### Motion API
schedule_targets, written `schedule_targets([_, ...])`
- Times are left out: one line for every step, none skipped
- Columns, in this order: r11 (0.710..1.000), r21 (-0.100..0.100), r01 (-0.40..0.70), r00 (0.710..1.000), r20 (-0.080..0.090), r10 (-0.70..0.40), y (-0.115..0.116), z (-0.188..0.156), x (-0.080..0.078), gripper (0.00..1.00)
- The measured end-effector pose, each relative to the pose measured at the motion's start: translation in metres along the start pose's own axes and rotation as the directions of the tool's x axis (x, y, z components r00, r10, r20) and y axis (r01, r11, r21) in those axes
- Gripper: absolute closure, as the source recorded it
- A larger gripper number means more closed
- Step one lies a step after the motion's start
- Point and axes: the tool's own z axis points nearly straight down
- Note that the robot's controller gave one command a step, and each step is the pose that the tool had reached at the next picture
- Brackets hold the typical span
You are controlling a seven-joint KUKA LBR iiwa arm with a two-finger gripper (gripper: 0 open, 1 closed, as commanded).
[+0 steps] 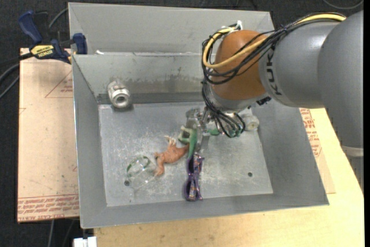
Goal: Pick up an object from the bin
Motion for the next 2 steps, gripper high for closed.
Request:
schedule_targets([1.000,0.000,0.000,1.000,0.000,0.000,0.000,0.000,0.000,1.00])
schedule_targets([1.000,0.000,0.011,1.000,0.011,-0.011,0.004,-0.075,-0.020,1.00])
